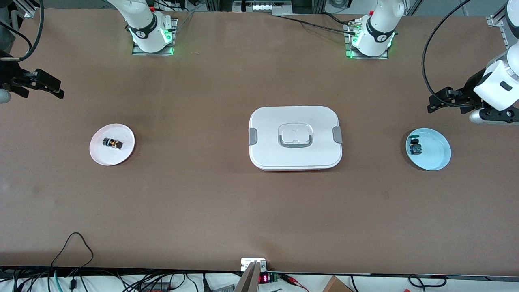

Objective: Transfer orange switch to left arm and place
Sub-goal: 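Move the right gripper toward the orange switch on the white plate, then lower the right gripper over the orange switch on the plate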

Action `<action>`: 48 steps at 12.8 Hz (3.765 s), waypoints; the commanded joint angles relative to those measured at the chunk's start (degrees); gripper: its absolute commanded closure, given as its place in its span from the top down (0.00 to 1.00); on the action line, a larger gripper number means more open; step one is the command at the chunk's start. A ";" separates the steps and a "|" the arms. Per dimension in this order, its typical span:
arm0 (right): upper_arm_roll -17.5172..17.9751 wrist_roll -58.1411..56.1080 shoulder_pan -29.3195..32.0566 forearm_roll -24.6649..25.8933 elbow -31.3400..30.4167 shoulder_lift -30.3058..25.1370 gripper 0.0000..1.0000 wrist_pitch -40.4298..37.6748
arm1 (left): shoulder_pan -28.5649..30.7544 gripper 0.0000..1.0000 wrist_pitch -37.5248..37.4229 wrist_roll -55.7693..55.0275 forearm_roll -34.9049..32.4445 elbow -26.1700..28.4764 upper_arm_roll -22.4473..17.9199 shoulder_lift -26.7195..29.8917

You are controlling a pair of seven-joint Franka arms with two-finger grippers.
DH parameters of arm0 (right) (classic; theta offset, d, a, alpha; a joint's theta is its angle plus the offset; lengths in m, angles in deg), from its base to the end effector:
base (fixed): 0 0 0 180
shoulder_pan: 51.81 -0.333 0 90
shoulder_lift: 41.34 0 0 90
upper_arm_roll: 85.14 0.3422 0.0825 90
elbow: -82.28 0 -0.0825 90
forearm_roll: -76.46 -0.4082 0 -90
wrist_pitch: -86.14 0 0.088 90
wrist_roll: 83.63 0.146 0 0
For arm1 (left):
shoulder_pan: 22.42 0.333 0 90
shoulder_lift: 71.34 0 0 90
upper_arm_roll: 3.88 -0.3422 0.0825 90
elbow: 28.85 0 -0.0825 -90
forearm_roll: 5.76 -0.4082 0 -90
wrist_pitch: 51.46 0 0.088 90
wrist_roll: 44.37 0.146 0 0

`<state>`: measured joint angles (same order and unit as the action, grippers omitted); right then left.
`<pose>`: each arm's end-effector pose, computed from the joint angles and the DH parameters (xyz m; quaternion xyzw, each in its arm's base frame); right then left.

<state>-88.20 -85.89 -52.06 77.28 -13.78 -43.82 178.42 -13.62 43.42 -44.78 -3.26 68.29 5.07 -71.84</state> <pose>0.5640 -0.0303 0.5873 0.9999 -0.0044 -0.0116 0.0055 0.5819 -0.0072 0.5521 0.9995 0.0046 -0.0241 0.0222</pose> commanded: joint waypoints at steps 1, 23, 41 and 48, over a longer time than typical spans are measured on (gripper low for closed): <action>-0.10 1.12 -0.19 -0.30 1.31 0.55 1.00 -1.05 | 0.26 1.00 -1.28 0.24 -0.56 -1.78 0.20 -0.82; -0.54 0.15 0.34 1.02 1.31 16.36 1.00 6.14 | 0.35 1.00 -1.28 0.24 -0.48 -1.70 0.11 -0.91; -0.63 1.12 3.59 3.22 -17.75 26.39 1.00 37.52 | 0.35 1.00 -1.28 0.15 -0.56 -1.70 0.20 -0.91; -0.72 1.12 4.47 3.13 -24.70 26.39 1.00 47.36 | 0.43 1.00 -1.37 0.15 -0.56 -1.70 0.20 -0.91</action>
<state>-89.25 -85.50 -48.50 80.48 -34.99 -16.27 222.18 -13.44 43.42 -44.78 -3.26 68.28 5.06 -71.97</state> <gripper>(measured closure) 0.000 0.000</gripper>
